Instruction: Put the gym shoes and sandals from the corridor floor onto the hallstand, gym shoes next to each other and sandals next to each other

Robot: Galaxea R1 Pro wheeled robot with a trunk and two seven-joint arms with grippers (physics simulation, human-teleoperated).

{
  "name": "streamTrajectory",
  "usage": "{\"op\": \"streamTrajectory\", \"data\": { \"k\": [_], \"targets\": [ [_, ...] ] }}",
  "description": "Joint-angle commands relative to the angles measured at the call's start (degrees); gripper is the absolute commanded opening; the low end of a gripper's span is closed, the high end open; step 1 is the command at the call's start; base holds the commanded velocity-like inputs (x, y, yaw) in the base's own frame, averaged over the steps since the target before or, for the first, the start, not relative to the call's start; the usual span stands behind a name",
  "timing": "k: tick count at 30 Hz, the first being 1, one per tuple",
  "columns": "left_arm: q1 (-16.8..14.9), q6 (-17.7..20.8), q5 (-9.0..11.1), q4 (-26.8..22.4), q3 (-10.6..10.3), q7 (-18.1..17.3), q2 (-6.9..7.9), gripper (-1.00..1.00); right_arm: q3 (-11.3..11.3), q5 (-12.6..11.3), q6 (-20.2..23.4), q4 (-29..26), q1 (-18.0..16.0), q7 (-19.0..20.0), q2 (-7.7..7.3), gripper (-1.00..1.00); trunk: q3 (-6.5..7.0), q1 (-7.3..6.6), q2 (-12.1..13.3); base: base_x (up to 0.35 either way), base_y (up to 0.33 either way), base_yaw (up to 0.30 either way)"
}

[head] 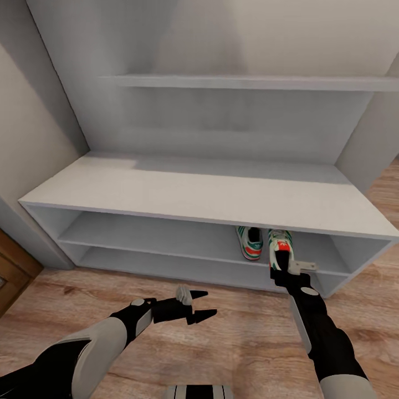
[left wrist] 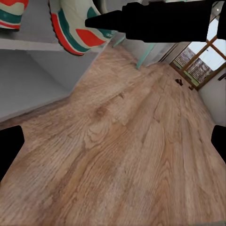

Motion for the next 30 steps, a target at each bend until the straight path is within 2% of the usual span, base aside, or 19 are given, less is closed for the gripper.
{"op": "streamTrajectory", "data": {
  "k": [1, 12, 19, 25, 30],
  "targets": [
    [-0.02, -0.34, -0.6, -0.01, 0.5, -0.06, -0.01, 1.0, 0.06, 0.14, 0.34, -0.08, -0.02, -0.18, -0.02, -1.0, -0.04, 0.0, -0.02, 0.049, -0.035, 0.0],
    [-0.02, -0.35, -0.62, 0.01, 0.49, -0.06, -0.02, 1.0, 0.09, 0.14, 0.34, -0.08, -0.02, -0.18, -0.02, -1.0, -0.04, 0.0, -0.02, 0.104, -0.059, 0.0],
    [-0.02, -0.32, -0.62, 0.01, 0.5, -0.06, -0.02, 1.0, 0.12, 0.14, 0.34, -0.06, -0.02, -0.18, -0.02, -1.0, -0.04, 0.0, -0.02, 0.222, -0.003, 0.0],
    [-0.02, -0.34, -0.62, 0.01, 0.53, -0.06, -0.02, 1.0, 0.12, 0.14, 0.34, -0.12, -0.02, -0.18, -0.02, -1.0, -0.04, 0.0, -0.02, 0.046, 0.0, 0.0],
    [-0.02, -0.3, -0.62, 0.01, 0.49, -0.06, -0.02, 1.0, 0.12, 0.14, 0.34, -0.14, -0.02, -0.18, -0.02, -1.0, -0.04, 0.0, -0.02, 0.241, 0.0, 0.0]
  ]
}}
